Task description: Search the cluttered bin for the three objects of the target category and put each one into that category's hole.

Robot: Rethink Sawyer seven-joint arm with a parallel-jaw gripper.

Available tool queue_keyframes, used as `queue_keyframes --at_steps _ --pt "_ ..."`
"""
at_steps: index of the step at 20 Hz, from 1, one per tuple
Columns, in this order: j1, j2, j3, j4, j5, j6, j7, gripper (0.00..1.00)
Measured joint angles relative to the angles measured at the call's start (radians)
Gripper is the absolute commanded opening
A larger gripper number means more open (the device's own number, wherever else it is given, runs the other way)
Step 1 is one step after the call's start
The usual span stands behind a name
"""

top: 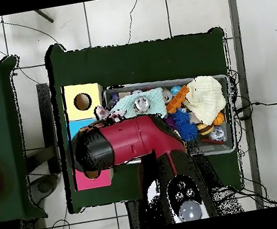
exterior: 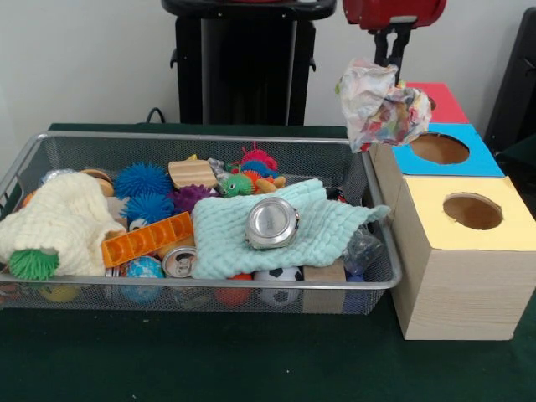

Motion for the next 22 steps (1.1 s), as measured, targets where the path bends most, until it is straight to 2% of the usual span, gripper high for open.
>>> queue_keyframes --at_steps 10,22 --pt "0.075 0.014 -0.069 -0.073 0.040 0.021 0.000 0.00" --pt "0.181 0.097 -0.139 -0.162 0.076 0.022 0.004 0.00"
